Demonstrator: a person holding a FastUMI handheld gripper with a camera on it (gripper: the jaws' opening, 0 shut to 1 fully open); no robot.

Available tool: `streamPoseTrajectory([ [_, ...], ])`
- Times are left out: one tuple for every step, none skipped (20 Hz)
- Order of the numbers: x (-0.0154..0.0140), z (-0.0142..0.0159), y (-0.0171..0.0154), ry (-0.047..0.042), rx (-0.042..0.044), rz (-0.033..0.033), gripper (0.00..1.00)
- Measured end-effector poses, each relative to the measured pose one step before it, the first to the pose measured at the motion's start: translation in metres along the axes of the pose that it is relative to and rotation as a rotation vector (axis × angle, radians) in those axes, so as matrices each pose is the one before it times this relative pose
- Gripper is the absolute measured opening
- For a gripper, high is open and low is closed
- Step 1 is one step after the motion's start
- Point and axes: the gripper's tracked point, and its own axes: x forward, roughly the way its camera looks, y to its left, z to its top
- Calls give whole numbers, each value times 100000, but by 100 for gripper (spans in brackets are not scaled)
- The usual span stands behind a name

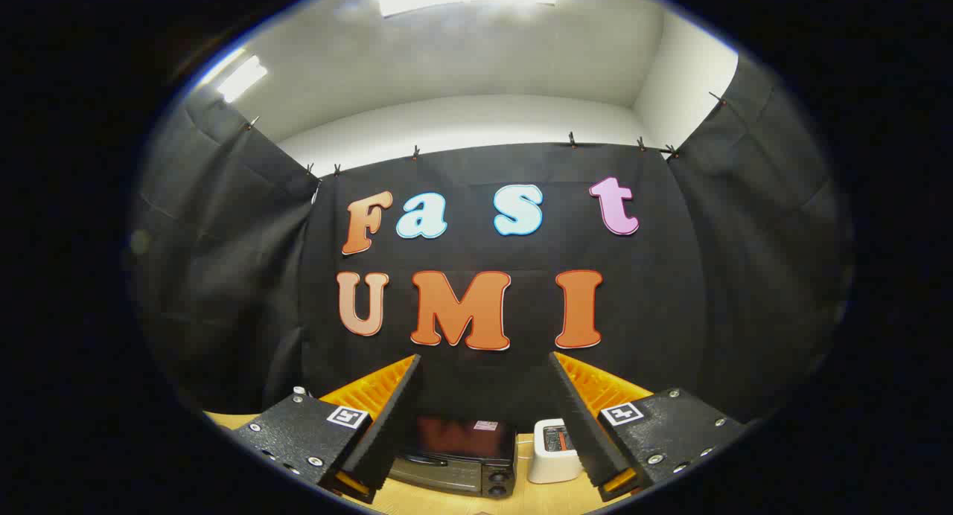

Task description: Open the toaster oven, put the food inside, and close the toaster oven door.

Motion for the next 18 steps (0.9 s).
streamPoseTrajectory([
  [52, 255, 498, -120, 108, 1476, 98],
  [96, 196, 359, 119, -313, 852, 98],
  [85, 159, 216, -29, -167, 624, 98],
  [93, 203, 178, -142, -33, 628, 98],
  [102, 214, 304, -254, 570, 664, 98],
  [171, 166, 365, -283, 584, 1112, 98],
  [145, 113, 350, -357, 555, 695, 98],
  [139, 137, 211, -302, 161, 569, 98],
  [94, -11, 156, -56, 55, 283, 98],
  [66, -156, 234, 147, 102, 542, 98],
  [116, -111, 426, 265, 77, 985, 98],
  [21, -58, 286, 89, 205, 699, 98],
  [109, -125, 286, 239, -131, 672, 98],
  [142, -33, 171, -22, 6, 35, 98],
  [92, -98, 41, 67, 28, 126, 98],
  [159, -151, 175, -70, 247, -95, 98],
  [-31, -263, 190, 308, 405, 307, 98],
  [191, -424, 385, 516, 524, 611, 98],
])
